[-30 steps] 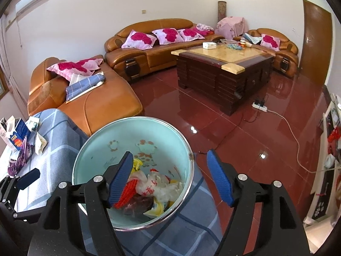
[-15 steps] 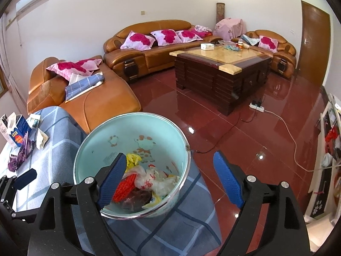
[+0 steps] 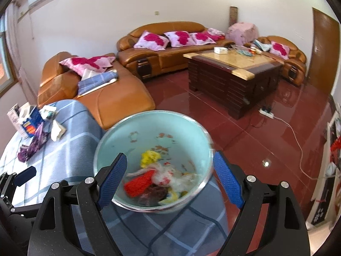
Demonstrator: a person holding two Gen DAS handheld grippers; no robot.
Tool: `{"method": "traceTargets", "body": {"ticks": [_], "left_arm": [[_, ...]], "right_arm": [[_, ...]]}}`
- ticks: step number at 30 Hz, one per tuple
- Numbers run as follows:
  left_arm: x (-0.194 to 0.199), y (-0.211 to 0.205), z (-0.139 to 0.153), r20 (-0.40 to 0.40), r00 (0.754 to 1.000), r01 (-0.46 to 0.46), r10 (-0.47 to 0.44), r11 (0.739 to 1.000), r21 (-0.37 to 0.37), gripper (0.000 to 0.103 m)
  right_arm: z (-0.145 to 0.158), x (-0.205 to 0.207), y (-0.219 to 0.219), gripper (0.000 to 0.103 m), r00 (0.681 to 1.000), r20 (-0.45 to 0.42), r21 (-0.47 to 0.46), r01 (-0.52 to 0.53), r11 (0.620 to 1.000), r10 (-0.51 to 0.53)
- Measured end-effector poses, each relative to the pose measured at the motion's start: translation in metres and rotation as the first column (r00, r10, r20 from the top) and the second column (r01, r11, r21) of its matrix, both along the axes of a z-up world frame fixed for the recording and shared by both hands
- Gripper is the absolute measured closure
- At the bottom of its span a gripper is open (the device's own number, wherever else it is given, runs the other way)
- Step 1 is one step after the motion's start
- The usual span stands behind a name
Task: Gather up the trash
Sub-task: 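Move both open tools back over the remaining trash on the table, then grasp the purple wrapper with the left tool while the right tool grasps the white receipt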
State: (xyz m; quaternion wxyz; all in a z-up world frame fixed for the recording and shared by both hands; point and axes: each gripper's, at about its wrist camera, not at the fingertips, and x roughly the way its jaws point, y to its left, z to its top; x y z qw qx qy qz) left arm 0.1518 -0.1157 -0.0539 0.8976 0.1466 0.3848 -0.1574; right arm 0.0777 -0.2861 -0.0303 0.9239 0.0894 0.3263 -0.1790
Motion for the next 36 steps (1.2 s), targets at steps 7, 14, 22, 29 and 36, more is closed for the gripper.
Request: {"method": "traceTargets", "body": {"ticks": [7, 14, 22, 29, 36], "left_arm": [[0.033, 0.061, -0.004, -0.005, 0.996, -0.093, 0.093, 0.996, 0.011, 0.022], [0.069, 0.125, -0.004, 0.015, 0.980, -0.199, 0.199, 0.978, 0.055, 0.022], [0.117, 0.150, -0.010, 0.007, 0.978, -0.209, 0.209, 0.975, 0.069, 0.022], [0.152, 0.140, -0.015, -0.002, 0.994, -0.106, 0.107, 0.991, 0.085, 0.022], [0.169, 0.138, -0.032, -0.062, 0.994, -0.088, 0.092, 0.995, 0.054, 0.033]], "right_arm": [[0.004, 0.043, 0.055, 0.025, 0.988, -0.015, -0.026, -0.151, 0.988, 0.151], [0.001, 0.092, 0.102, 0.025, 0.964, -0.026, -0.028, -0.266, 0.963, 0.266], [-0.012, 0.158, 0.139, 0.031, 0.917, -0.076, 0.011, -0.391, 0.920, 0.391], [-0.023, 0.207, 0.152, 0.033, 0.849, -0.138, 0.030, -0.511, 0.859, 0.510], [-0.050, 0.248, 0.162, 0.042, 0.786, -0.210, 0.111, -0.571, 0.813, 0.581]]}}
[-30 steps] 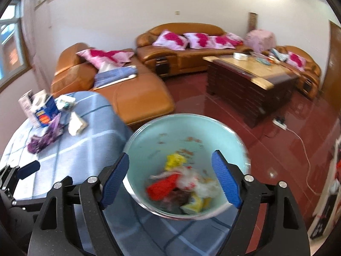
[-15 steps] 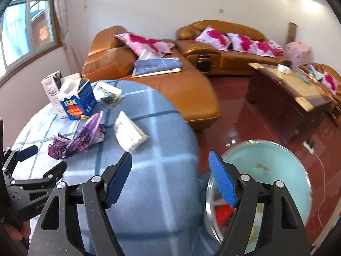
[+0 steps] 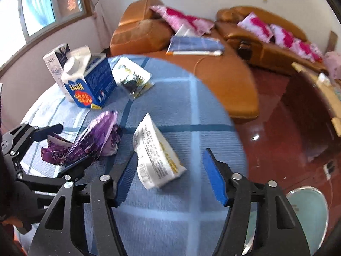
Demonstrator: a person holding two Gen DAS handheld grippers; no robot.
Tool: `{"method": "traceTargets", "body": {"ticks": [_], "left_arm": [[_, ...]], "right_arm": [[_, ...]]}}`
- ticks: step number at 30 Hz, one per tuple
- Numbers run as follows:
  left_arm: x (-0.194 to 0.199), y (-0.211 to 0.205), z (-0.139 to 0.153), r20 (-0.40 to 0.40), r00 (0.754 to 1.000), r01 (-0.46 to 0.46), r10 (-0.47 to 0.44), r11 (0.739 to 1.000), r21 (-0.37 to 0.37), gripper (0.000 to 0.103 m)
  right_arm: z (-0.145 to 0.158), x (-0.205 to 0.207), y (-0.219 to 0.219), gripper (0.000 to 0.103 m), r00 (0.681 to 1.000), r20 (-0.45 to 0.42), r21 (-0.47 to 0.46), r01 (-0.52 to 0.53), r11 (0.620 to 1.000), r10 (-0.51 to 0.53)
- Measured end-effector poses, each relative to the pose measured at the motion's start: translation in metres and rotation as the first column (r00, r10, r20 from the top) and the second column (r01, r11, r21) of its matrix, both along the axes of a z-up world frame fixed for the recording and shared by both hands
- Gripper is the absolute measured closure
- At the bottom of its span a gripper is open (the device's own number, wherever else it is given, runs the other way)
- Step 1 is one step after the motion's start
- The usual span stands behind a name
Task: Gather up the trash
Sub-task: 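Grasp the purple wrapper with the left tool while the right tool grasps the white receipt, then carry the purple wrapper and white receipt over the bucket with both tools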
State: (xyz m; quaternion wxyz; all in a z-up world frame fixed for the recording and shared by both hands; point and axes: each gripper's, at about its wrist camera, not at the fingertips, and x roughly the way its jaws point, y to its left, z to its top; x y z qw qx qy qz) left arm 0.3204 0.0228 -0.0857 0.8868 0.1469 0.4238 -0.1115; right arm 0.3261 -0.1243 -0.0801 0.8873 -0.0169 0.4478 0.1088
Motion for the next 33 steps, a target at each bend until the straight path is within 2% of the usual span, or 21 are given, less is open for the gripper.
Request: {"method": "traceTargets", "body": {"ticks": [3, 5, 6, 8, 11, 17, 23, 28, 33], "left_arm": [[0.001, 0.002, -0.001, 0.001, 1.000, 0.006, -0.006, 1.000, -0.027, 0.038], [0.002, 0.002, -0.001, -0.001, 1.000, 0.005, -0.005, 0.999, -0.035, 0.044], [0.001, 0.002, -0.002, 0.001, 1.000, 0.004, -0.004, 0.999, -0.035, 0.047], [0.000, 0.003, -0.002, 0.003, 1.000, 0.000, 0.000, 0.999, -0.047, 0.072], [-0.001, 0.008, 0.001, 0.002, 1.000, -0.022, 0.023, 0.996, -0.090, 0.083], [-0.024, 0.009, 0.018, 0.035, 0.998, -0.040, 0.044, 0.993, -0.109, 0.087], [-0.071, -0.005, 0.035, 0.082, 0.996, -0.039, 0.043, 0.998, -0.047, 0.087], [-0.106, -0.014, 0.038, 0.095, 0.994, -0.056, 0.058, 0.998, -0.023, 0.087], [-0.134, -0.022, 0.035, 0.085, 0.993, -0.081, 0.084, 0.996, -0.035, 0.087]], "right_arm": [[-0.004, 0.004, 0.007, 0.044, 1.000, 0.005, -0.023, -0.017, 1.000, 0.017], [-0.003, 0.007, 0.012, 0.060, 0.999, -0.003, -0.016, -0.040, 0.999, 0.040], [-0.004, 0.008, 0.013, 0.060, 0.999, -0.015, -0.010, -0.043, 0.999, 0.043], [-0.004, 0.007, 0.014, 0.063, 0.999, -0.014, -0.018, -0.033, 0.999, 0.033], [-0.004, 0.001, 0.011, 0.066, 1.000, -0.024, 0.010, -0.018, 1.000, 0.019], [0.008, -0.033, 0.011, 0.069, 1.000, 0.010, 0.018, 0.014, 1.000, -0.014], [0.029, -0.086, 0.004, 0.069, 0.993, 0.077, 0.050, 0.080, 0.996, -0.084], [0.038, -0.130, -0.002, 0.069, 0.983, 0.132, 0.047, 0.122, 0.991, -0.127], [0.046, -0.164, -0.016, 0.069, 0.972, 0.166, 0.049, 0.161, 0.986, -0.167]]}}
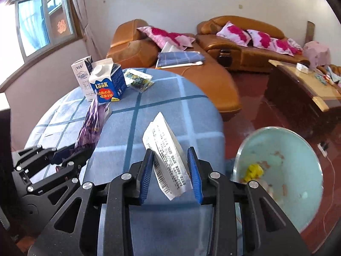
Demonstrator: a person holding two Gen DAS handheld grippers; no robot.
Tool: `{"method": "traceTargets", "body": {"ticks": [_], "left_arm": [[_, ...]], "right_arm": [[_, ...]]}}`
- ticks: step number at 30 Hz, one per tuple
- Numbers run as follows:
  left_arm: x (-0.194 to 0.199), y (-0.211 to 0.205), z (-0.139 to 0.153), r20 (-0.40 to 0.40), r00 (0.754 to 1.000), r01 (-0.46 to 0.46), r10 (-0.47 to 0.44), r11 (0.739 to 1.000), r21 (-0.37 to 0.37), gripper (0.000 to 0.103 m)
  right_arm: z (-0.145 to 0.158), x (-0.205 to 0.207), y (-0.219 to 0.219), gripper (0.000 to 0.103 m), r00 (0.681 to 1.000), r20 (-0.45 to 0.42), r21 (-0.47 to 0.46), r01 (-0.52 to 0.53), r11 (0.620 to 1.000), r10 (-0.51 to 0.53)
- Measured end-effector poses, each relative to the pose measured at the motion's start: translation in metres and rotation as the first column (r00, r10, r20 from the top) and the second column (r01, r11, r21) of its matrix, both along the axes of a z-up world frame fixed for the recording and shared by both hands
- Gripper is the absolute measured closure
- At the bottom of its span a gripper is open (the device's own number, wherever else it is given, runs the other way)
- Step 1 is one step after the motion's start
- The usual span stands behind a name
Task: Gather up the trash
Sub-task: 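Carry the purple wrapper and white receipt over the bucket with both tools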
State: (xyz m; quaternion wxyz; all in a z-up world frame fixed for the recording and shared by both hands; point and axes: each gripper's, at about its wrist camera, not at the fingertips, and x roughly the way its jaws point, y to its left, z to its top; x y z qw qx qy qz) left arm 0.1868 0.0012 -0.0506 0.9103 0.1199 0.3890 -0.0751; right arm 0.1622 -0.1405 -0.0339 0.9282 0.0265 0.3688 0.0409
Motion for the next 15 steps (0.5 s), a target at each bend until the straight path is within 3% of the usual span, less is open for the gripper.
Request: {"method": "traceTargets", "body": {"ticks": [15], "left_arm": [[-0.062, -0.040, 0.003, 0.036, 0.999, 0.018, -0.019, 0.999, 0.030, 0.087]], "right_arm": [[0.003, -0.067, -0.040, 0.069, 0.997, 0.043, 0.022, 0.067, 0.998, -0.068]]}}
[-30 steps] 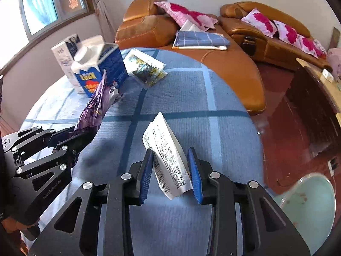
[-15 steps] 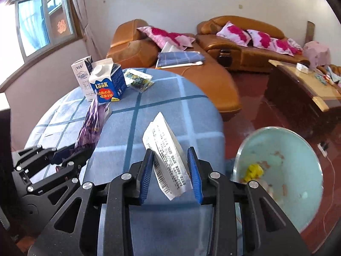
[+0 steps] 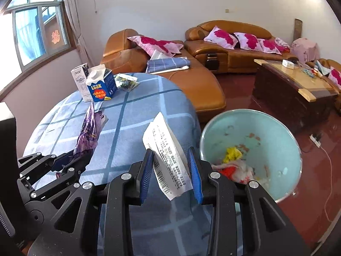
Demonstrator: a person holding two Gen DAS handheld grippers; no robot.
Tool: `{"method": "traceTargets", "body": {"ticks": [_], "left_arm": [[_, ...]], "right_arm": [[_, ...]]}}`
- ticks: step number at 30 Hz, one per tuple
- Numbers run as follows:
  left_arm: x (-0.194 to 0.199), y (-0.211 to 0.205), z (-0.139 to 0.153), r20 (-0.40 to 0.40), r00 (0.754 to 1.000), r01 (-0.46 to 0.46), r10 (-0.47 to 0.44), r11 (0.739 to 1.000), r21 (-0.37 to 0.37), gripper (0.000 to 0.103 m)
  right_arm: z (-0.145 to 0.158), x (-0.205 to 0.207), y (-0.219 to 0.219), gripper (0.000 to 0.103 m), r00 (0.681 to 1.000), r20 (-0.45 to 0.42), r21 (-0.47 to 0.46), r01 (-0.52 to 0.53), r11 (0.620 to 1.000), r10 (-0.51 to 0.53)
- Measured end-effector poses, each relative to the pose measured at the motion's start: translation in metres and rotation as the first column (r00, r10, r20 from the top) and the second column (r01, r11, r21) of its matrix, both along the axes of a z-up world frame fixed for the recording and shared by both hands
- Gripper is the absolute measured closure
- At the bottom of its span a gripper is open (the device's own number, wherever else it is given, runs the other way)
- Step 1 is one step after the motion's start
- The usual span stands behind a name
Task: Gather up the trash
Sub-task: 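Carry the purple wrapper and white receipt over the bucket with both tools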
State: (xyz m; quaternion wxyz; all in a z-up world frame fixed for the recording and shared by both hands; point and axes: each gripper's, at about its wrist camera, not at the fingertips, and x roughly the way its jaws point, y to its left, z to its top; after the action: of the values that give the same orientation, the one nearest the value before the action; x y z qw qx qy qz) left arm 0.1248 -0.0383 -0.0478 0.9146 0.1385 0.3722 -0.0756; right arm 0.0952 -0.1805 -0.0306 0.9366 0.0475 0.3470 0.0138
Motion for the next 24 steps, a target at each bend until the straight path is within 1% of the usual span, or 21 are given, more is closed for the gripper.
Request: {"method": "traceTargets", "body": {"ticks": [5, 12, 15, 24], "left_arm": [[-0.008, -0.012, 0.003, -0.009, 1.000, 0.017, -0.017, 1.000, -0.012, 0.087], [-0.020, -0.031, 0.001, -0.007, 0.999, 0.049, -0.049, 0.999, 0.012, 0.087], [-0.023, -0.037, 0.000, -0.017, 0.998, 0.066, -0.066, 0.998, 0.009, 0.087], [-0.031, -0.054, 0.003, -0.008, 0.995, 0.101, -0.101, 0.995, 0.014, 0.087]], "right_arm": [[0.001, -0.013, -0.014, 0.069, 1.000, 0.010, 0.002, 0.027, 1.000, -0.027], [0.000, -0.027, -0.031, 0.069, 0.998, 0.021, 0.002, 0.066, 0.998, -0.066], [0.001, -0.031, -0.037, 0.069, 0.996, 0.024, 0.000, 0.084, 0.996, -0.084], [0.001, -0.040, -0.056, 0.069, 0.991, 0.035, 0.000, 0.128, 0.992, -0.128]]}}
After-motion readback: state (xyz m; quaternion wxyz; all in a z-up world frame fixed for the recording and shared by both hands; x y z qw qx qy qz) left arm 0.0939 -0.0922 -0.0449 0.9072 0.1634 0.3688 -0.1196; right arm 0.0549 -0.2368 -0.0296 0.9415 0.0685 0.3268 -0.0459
